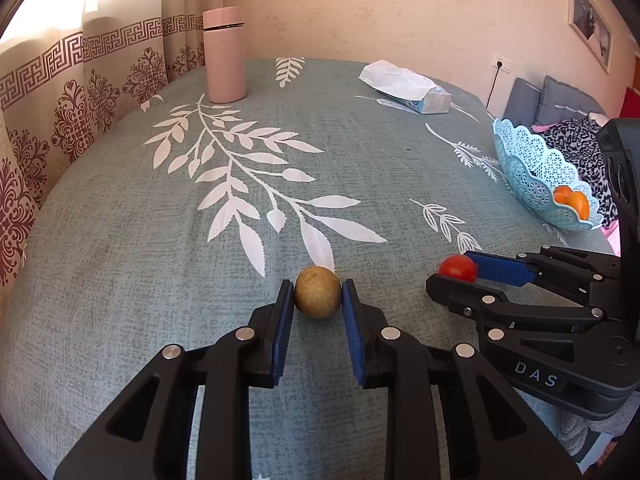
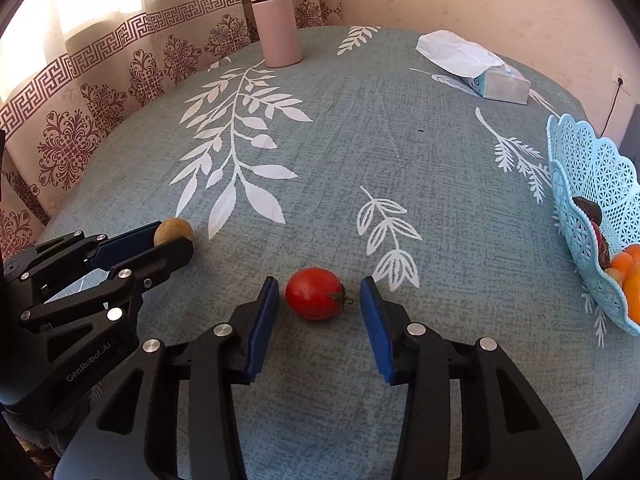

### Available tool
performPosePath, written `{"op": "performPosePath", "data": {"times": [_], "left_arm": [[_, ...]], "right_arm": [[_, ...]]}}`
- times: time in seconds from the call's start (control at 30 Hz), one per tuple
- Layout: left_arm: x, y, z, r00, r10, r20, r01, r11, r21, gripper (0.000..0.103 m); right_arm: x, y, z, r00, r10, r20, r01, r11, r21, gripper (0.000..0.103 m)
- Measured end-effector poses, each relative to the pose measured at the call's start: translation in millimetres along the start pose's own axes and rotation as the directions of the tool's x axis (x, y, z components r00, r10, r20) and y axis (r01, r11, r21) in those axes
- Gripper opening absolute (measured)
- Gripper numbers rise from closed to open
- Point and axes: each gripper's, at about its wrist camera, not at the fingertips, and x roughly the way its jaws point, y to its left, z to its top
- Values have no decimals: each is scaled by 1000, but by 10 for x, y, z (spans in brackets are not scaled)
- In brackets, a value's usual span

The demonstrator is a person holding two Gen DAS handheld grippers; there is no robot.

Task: Organize fruits
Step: 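Grasp the last red tomato with the right tool while the left tool holds the potato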

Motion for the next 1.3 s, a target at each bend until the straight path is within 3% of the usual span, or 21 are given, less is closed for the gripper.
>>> {"op": "performPosePath", "data": {"times": [0.33, 0.57, 1.07, 1.3], "left_arm": [[8, -13, -4, 1000, 1, -1, -1, 1000, 3, 25], [10, -35, -10, 1000, 20, 4, -20, 1000, 11, 25], [-18, -118, -17, 995, 96, 25, -98, 994, 47, 25], [-28, -127, -10, 994, 106, 31, -108, 993, 51, 25]], "right_arm": [[-33, -14, -19, 1000, -10, 19, 10, 1000, 9, 31], [-228, -95, 2, 996, -33, 85, 30, 999, 40, 31], [-720, -415, 105, 966, -124, 229, 98, 987, 124, 31], [-858, -686, 96, 957, -151, 249, 99, 973, 208, 31]]}}
